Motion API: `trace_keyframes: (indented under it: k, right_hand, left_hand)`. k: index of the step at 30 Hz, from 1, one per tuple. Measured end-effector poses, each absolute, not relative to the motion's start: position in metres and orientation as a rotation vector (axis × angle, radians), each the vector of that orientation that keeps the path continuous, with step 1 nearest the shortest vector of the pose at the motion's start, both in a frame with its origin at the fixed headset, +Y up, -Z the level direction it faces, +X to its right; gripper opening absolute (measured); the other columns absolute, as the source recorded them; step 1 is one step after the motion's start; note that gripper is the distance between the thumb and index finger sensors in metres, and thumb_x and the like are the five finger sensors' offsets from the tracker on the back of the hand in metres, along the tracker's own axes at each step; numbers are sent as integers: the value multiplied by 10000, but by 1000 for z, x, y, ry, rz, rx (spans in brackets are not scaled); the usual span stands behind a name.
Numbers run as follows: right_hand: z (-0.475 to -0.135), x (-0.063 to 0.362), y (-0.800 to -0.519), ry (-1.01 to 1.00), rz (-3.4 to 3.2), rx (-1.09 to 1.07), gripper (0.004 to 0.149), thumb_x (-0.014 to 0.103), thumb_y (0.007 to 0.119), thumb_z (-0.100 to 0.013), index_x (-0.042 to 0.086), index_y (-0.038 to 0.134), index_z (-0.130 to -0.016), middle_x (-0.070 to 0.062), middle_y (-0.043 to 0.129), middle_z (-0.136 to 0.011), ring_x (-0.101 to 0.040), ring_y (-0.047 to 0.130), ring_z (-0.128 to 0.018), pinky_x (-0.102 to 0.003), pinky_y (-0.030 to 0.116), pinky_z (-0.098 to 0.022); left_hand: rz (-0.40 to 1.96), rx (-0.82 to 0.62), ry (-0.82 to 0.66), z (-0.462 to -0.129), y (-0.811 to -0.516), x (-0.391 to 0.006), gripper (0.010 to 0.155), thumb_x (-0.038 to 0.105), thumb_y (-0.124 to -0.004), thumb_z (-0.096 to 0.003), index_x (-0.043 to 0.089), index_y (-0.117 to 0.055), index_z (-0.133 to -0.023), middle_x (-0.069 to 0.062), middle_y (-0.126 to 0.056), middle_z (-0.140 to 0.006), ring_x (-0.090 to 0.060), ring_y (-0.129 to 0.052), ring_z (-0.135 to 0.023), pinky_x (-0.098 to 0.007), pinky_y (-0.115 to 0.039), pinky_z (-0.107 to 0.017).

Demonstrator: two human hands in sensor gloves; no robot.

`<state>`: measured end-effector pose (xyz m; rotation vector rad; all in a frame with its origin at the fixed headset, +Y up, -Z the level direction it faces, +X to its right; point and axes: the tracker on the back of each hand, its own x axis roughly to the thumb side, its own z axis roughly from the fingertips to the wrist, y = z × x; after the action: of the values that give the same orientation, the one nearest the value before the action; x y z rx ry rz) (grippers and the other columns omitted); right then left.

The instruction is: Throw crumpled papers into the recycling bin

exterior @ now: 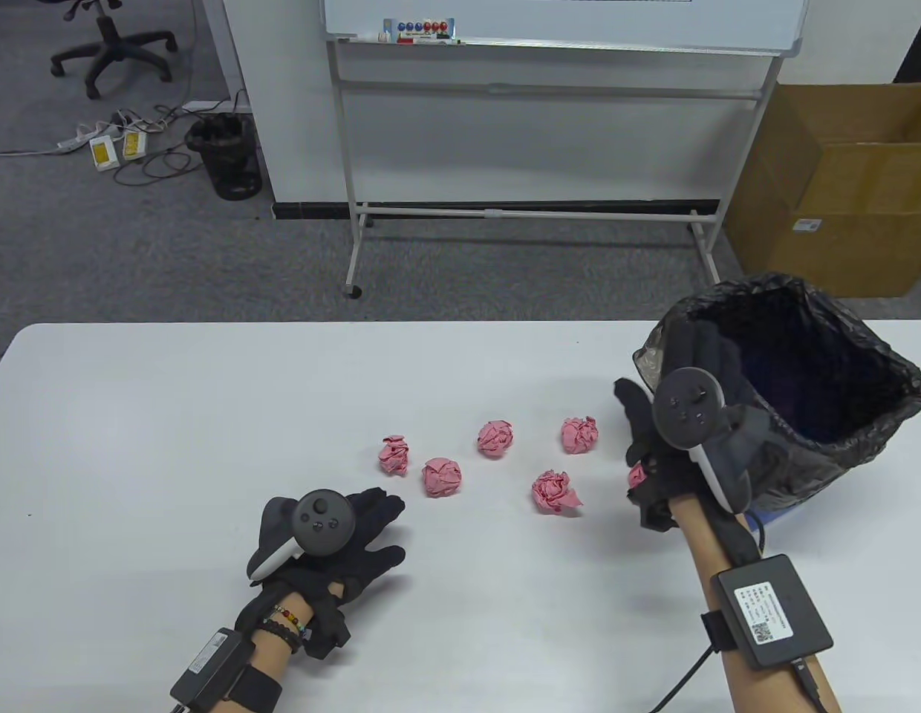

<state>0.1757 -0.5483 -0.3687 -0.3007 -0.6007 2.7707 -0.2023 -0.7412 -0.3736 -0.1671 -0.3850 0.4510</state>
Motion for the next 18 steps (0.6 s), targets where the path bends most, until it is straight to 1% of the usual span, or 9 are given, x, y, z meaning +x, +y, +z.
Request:
trace_keyframes:
  k: [3,7,17,18]
  right_hand:
    - [-358,143,-572,-491,2778,-157,902,606,796,-348,287,415,-1101,-51,490,-1179,-354,532,-1116,-549,554,-758]
    - [-345,108,-606,-366,2797,-23,901,612,788,-351,295,408,-1103,-49,482,-1183,-356,528,-1117,-549,553,-759]
    - [-332,67,-681,-83,2832,129,897,626,770,-349,312,396,-1101,-56,450,-1190,-356,501,-1124,-555,541,-761]
    - [-331,64,-687,-61,2839,144,899,627,769,-347,311,394,-1101,-38,446,-1191,-357,497,-1125,-555,540,-761]
  left_hand:
    - [448,-163,-385,-374,-741,-202,730,511,-798,-461,240,-546,-1091,-144,-502,-1206,-458,-529,-1099,-680,-517,-739]
    - [445,-162,-381,-374,-742,-202,733,510,-797,-463,238,-540,-1093,-147,-482,-1211,-458,-515,-1102,-680,-509,-741]
    - [429,-146,-363,-375,-744,-203,745,511,-796,-462,241,-520,-1099,-145,-433,-1221,-464,-483,-1107,-681,-495,-744]
    - [423,-145,-364,-374,-744,-203,746,511,-796,-462,242,-518,-1099,-146,-428,-1222,-465,-481,-1107,-682,-493,-744]
